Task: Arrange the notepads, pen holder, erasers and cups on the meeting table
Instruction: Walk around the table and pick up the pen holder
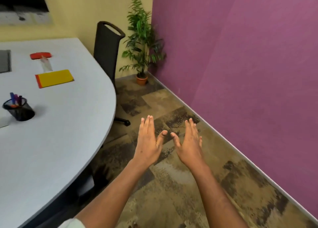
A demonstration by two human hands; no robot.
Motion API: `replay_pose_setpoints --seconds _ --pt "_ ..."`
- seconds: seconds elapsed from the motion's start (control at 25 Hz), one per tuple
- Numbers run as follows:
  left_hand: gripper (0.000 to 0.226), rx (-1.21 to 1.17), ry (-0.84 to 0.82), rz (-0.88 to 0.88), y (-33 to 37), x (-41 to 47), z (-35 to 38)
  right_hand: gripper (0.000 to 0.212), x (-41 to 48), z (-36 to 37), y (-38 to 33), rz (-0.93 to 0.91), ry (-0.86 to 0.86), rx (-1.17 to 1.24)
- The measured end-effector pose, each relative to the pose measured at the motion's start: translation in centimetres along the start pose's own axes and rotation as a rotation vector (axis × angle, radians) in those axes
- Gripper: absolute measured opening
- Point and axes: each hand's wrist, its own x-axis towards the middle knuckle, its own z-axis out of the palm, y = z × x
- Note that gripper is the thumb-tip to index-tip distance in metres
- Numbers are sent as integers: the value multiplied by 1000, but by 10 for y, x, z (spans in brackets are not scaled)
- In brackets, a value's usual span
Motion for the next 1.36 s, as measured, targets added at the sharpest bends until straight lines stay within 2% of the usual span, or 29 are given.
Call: replay_pose_setpoints --seconds 0.24,0.44,0.6,0.72,0.88,1.12,1.24,1.36 --pt "90 59 96 -129 -49 73 -13 79 95 28 -34 -113 -69 40" --pt "85 141 210 -346 -89 122 -23 77 182 68 -72 -276 -215 115" --pt "86 128 329 -481 -110 160 -31 77 253 92 -113 -429 -305 161" --pt "83 87 460 -650 -125 179 -43 78 295 111 -147 -531 -394 184" --pt "86 5 654 -876 -154 173 -70 78 313 145 -184 -638 -530 239" --pt "71 -67 952 -1019 -213 159 -133 77 314 200 -257 -780 -702 246" --pt "61 -166 1018 -1033 -247 159 -161 77 310 222 -296 -820 -730 263" --pt "57 -248 1012 -1035 -277 159 -186 78 312 243 -331 -821 -768 291"
